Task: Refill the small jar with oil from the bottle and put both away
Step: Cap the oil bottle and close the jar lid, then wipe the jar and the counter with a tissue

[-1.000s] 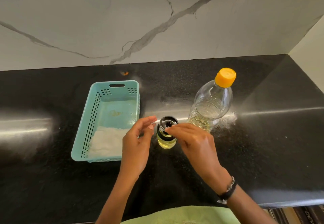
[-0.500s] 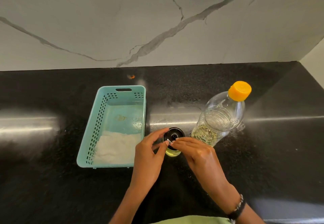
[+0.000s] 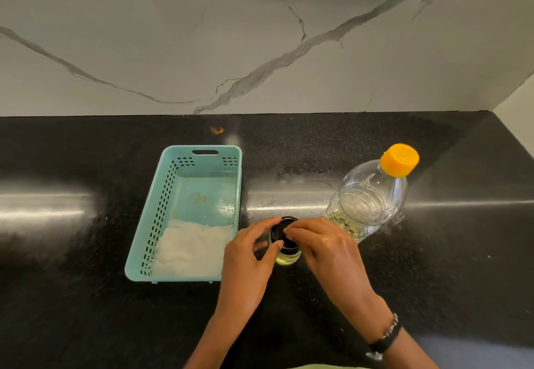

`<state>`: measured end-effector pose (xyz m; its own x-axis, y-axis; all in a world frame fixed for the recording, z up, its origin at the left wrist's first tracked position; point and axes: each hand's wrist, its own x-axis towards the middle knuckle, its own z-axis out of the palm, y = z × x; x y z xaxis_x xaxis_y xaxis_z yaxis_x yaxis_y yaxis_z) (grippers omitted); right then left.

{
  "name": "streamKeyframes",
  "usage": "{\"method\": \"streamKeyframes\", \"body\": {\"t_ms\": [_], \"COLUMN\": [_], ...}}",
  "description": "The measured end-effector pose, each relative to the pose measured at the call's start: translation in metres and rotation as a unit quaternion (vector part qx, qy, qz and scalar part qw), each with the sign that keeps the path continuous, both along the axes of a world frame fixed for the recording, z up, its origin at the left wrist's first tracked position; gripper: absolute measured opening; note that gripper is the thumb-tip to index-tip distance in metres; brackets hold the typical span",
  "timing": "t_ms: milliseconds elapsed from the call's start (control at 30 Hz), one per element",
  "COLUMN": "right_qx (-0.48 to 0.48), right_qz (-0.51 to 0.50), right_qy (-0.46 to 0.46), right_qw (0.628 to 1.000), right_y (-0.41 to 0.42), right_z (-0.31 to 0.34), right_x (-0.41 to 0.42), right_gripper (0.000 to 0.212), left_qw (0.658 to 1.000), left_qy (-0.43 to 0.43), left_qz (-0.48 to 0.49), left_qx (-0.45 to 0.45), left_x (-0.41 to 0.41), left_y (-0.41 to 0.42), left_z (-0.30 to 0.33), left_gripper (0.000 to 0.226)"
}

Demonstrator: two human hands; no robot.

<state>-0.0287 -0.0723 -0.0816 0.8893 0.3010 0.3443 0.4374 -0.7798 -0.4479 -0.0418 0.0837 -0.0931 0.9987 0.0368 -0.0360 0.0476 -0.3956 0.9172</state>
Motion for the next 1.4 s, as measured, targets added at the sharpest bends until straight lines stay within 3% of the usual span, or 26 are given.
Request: {"method": "streamKeyframes", "body": {"t_ms": [367, 467, 633, 800, 967, 1100, 1400], "right_qx": [0.012, 0.079, 0.124, 0.068, -0.093, -0.125, -0.157], "right_qz": [-0.009, 0.011, 0.139, 0.215, 0.214, 0.21, 0.219], "right_qy": [0.012, 0.029, 0.115, 0.213, 0.214, 0.193, 0.163], "right_qw": [1.0, 0.996, 0.976, 0.951, 0.948, 0.95, 0.949], "right_y": [0.006, 0.024, 0.084, 0.149, 0.181, 0.184, 0.186], "right_z": [0.009, 0.023, 0.02, -0.007, -0.032, -0.042, -0.04], "right_x": [0.0, -0.001, 0.017, 0.047, 0.055, 0.054, 0.048], "right_gripper": [0.021, 0.012, 0.007, 0.015, 0.029, 0.014, 0.017], "left_qw": [0.999, 0.995, 0.972, 0.943, 0.933, 0.933, 0.941], "left_qy": [-0.001, -0.018, -0.021, -0.01, 0.009, 0.008, 0.007], "left_qz": [-0.008, 0.08, 0.228, 0.31, 0.323, 0.327, 0.315], "left_qx": [-0.032, -0.051, -0.046, -0.12, -0.156, -0.153, -0.127], "left_x": [0.003, 0.01, 0.01, 0.001, 0.0, 0.002, 0.002], "left_y": [0.015, 0.049, 0.115, 0.136, 0.137, 0.137, 0.135], "left_z": [0.007, 0.016, 0.011, 0.01, 0.006, 0.004, 0.0], "left_gripper": [0.039, 0.032, 0.024, 0.019, 0.02, 0.021, 0.021]}}
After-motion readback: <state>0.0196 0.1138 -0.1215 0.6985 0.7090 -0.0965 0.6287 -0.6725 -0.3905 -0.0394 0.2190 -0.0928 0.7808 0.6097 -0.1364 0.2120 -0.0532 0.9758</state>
